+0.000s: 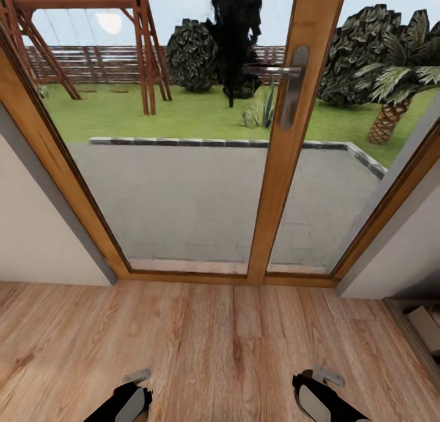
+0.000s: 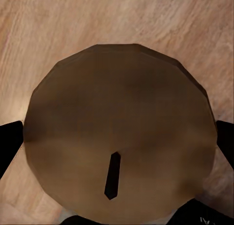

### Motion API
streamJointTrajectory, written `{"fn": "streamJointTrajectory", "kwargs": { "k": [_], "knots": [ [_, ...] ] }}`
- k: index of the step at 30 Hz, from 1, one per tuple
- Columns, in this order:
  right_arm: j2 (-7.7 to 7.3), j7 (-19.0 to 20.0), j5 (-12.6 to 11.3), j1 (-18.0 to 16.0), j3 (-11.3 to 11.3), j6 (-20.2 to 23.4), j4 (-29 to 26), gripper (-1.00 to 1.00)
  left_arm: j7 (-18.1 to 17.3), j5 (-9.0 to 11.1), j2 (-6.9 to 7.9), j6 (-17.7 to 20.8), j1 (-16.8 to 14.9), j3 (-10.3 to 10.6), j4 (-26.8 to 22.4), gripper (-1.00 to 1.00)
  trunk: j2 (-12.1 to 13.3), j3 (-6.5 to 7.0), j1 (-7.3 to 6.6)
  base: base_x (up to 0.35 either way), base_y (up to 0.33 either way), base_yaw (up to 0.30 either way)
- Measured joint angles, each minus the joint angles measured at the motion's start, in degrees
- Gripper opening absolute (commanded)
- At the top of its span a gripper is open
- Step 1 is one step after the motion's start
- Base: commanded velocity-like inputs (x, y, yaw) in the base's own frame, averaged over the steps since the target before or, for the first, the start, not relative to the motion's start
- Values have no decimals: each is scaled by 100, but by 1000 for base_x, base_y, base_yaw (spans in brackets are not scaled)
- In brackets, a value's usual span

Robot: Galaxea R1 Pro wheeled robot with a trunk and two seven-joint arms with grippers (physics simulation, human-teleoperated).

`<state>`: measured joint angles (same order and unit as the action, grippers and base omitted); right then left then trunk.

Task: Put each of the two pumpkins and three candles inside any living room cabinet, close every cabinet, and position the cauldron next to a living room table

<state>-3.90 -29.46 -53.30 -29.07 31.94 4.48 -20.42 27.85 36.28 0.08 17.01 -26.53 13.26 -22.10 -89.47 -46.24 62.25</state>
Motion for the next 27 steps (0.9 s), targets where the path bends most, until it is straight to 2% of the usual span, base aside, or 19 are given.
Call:
{"fn": "streamJointTrajectory", "kwargs": {
  "k": [2,5,15,27],
  "knots": [
    [3,-1,1,0,-1,-83,1,-100,3,27,4,-281,-1,3,144,-100,0,0,0,0,0,0],
    [8,-2,-2,1,-4,-158,5,-100,10,82,5,-470,-1,-15,226,-100,0,-1,0,0,0,-129],
    [12,-14,1,2,-7,-249,153,-100,-9,94,-1,-536,7,-21,261,-100,0,-26,0,-3,0,-251],
    [35,-12,5,2,-6,-313,214,-100,-19,101,-3,-536,16,-17,265,-100,0,-56,0,-102,29,-270]
  ]
}}
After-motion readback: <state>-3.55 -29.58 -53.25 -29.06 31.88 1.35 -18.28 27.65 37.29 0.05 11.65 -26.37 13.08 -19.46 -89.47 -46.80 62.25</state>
